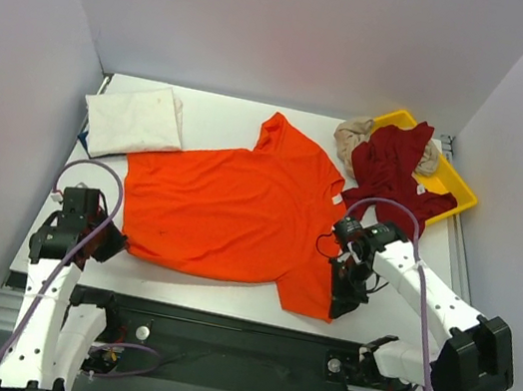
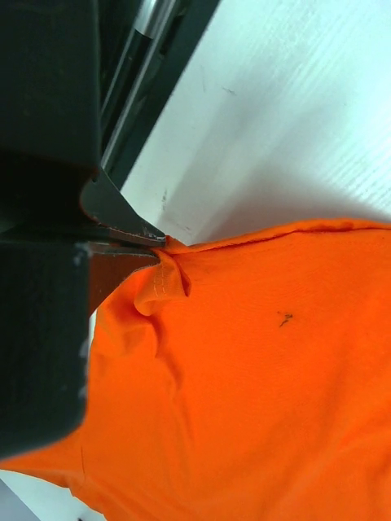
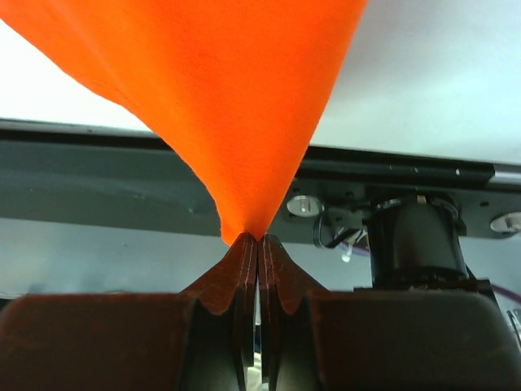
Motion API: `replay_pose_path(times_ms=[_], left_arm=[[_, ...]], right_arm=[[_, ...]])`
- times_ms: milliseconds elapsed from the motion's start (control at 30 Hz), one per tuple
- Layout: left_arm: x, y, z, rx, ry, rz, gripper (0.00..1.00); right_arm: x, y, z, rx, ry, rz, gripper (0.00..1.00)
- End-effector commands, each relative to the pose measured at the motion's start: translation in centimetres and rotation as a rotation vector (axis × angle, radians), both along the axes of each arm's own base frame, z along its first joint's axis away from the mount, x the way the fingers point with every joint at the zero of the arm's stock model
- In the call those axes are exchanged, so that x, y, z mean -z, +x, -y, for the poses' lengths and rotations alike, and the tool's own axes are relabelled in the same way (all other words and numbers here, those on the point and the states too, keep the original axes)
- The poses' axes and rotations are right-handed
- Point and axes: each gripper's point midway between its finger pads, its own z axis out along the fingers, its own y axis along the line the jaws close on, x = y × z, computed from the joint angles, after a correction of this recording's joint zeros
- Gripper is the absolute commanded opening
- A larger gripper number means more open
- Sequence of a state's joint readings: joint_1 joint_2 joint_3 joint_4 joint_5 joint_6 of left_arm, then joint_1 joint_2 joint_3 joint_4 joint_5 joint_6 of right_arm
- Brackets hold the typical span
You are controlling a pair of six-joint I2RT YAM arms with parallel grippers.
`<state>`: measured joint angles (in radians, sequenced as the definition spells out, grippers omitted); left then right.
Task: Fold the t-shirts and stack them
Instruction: Grap the side of the flattened tshirt closest away from the robot with both arms, then fold the flattened tshirt in 1/3 of the way
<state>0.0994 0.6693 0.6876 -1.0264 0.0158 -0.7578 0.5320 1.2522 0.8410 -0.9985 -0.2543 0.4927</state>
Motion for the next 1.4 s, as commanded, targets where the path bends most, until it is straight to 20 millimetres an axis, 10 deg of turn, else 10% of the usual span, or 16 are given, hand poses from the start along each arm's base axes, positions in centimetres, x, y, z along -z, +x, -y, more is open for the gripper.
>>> replay_pose_path(times_ms=[0,267,867,1367], left_arm=[[-1.2,-2.1,-0.4,-0.025,0.022,-0.034,0.0],[-1.3,-1.3,1.1,0.048,-0.041,-0.027,0.0],[0.2,4.9,0.7,0.078,-0.088,0.023,0.0],[2.2,6.9,-1.7,0.057,-0.155,0.008,0.0]], right_arm=[[-2.2,-2.4,1.3,-0.012,-0.03,-0.061,0.0],[-4.7,0.2,-0.2,0.026,0.001,0.019,0.0],[-7.4,17.2,-4.7,0.05,0.058,0.252,0.0],[-7.9,27.1,-5.9,0.09,0.135,0.314,0.0]])
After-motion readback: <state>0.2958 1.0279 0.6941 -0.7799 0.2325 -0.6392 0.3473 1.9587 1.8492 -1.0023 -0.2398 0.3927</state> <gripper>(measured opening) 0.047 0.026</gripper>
